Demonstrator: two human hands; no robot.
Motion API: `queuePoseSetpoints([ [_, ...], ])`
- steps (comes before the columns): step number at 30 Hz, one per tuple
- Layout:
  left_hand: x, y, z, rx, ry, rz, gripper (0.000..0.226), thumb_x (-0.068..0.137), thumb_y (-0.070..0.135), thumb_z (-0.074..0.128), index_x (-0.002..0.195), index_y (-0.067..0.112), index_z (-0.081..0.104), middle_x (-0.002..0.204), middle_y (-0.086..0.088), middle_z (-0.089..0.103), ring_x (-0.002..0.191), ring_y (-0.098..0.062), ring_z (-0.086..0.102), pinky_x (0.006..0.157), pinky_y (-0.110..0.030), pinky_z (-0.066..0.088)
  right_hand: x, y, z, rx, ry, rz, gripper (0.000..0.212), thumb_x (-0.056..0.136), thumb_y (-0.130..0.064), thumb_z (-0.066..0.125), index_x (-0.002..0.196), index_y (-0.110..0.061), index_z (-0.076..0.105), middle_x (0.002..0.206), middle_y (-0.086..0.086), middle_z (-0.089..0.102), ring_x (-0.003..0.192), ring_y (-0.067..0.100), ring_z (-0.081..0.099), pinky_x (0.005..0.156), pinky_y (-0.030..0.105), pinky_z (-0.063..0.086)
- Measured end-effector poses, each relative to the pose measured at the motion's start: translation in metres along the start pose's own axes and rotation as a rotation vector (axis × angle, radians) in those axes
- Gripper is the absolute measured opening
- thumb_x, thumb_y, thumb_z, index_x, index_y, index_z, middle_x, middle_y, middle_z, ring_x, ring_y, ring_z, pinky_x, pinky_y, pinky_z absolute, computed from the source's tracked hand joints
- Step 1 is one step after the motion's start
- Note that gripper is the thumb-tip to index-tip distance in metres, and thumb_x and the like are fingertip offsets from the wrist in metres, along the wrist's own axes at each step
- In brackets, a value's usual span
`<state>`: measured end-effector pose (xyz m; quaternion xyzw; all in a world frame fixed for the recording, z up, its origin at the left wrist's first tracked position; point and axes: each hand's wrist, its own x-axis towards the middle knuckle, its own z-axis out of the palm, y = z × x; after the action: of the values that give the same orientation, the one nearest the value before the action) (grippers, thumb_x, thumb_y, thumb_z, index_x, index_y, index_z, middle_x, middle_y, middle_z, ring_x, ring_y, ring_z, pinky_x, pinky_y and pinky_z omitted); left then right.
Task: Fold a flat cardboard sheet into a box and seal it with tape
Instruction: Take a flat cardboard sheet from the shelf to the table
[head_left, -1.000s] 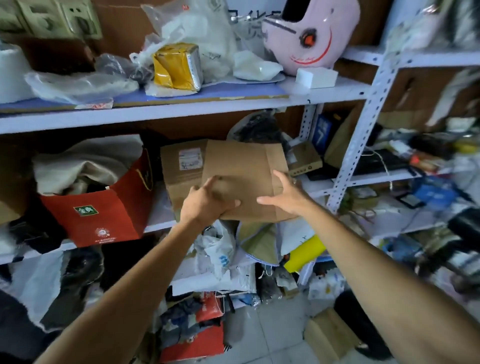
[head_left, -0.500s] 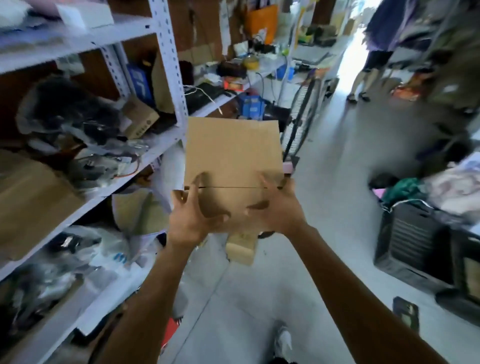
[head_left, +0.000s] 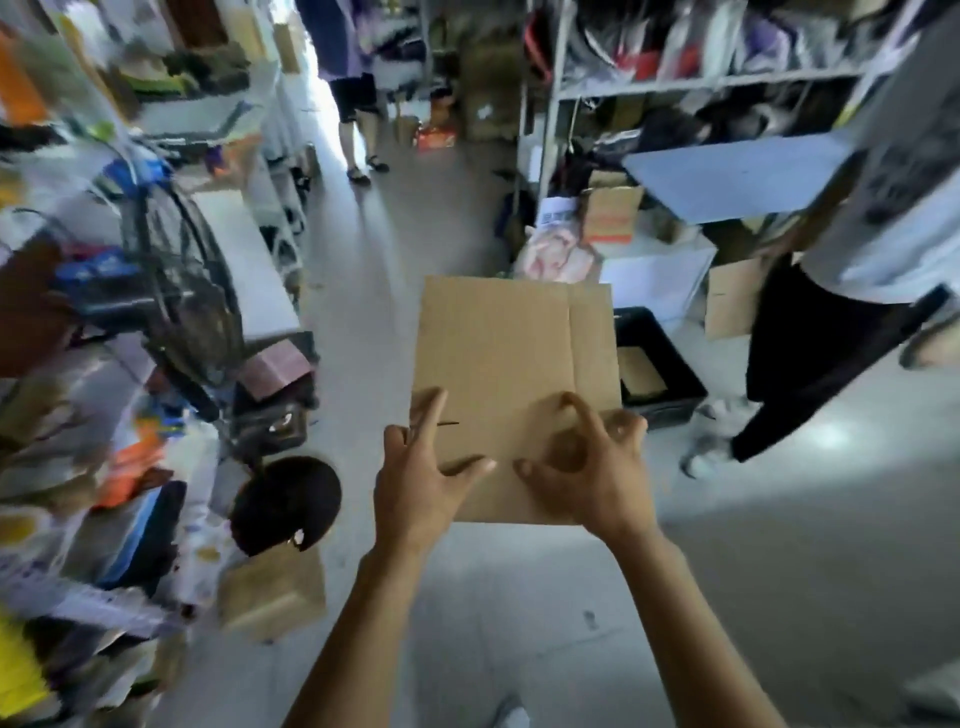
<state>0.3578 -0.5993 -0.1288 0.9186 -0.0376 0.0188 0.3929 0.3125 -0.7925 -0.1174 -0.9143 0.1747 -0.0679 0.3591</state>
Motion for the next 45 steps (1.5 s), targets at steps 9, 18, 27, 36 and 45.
queuePoseSetpoints([
  [9, 0.059, 0.101, 0.128, 0.011, -0.308, 0.224, 0.093, 0.068, 0.059, 0.079, 0.147, 0.055, 0.029, 0.109, 0.004, 0.046, 0.092, -0.02, 0.06, 0.077, -0.032, 0.048, 0.033, 0.118, -0.075, 0.033, 0.269, 0.279, 0.092, 0.063, -0.063, 0.079, 0.141, -0.049, 0.033, 0.133, -0.007, 0.017, 0.123, 0.026, 0.047, 0.093, 0.043, 0.054],
  [18, 0.115, 0.213, 0.282, -0.053, -0.645, 0.437, 0.091, 0.073, 0.053, 0.08, 0.148, 0.053, 0.029, 0.133, -0.002, 0.05, 0.116, -0.024, 0.056, 0.086, -0.03, 0.044, 0.08, 0.22, -0.155, -0.018, 0.486, 0.634, 0.088, 0.063, -0.063, 0.08, 0.138, -0.053, 0.034, 0.142, 0.0, 0.018, 0.12, 0.026, 0.052, 0.09, 0.043, 0.055],
  [27, 0.184, 0.341, 0.398, -0.034, -0.875, 0.706, 0.091, 0.073, 0.054, 0.08, 0.15, 0.048, 0.03, 0.134, -0.006, 0.054, 0.12, -0.027, 0.055, 0.086, -0.032, 0.044, 0.143, 0.281, -0.231, 0.014, 0.687, 0.822, 0.087, 0.066, -0.055, 0.083, 0.139, -0.044, 0.036, 0.142, 0.002, 0.019, 0.127, 0.031, 0.043, 0.1, 0.043, 0.05],
  [36, 0.175, 0.45, 0.524, 0.06, -1.031, 0.88, 0.089, 0.078, 0.054, 0.076, 0.151, 0.046, 0.027, 0.131, -0.005, 0.055, 0.118, -0.026, 0.055, 0.08, -0.027, 0.037, 0.168, 0.385, -0.295, 0.055, 0.797, 1.026, 0.088, 0.065, -0.06, 0.081, 0.138, -0.044, 0.034, 0.142, 0.004, 0.021, 0.128, 0.031, 0.044, 0.095, 0.042, 0.052],
  [45, 0.166, 0.575, 0.658, 0.067, -1.092, 0.874, 0.088, 0.079, 0.05, 0.076, 0.151, 0.048, 0.026, 0.133, -0.002, 0.053, 0.121, -0.024, 0.053, 0.085, -0.028, 0.038, 0.212, 0.509, -0.407, 0.154, 0.835, 1.062, 0.089, 0.067, -0.057, 0.081, 0.141, -0.043, 0.034, 0.151, 0.001, 0.012, 0.132, 0.031, 0.041, 0.094, 0.04, 0.049],
])
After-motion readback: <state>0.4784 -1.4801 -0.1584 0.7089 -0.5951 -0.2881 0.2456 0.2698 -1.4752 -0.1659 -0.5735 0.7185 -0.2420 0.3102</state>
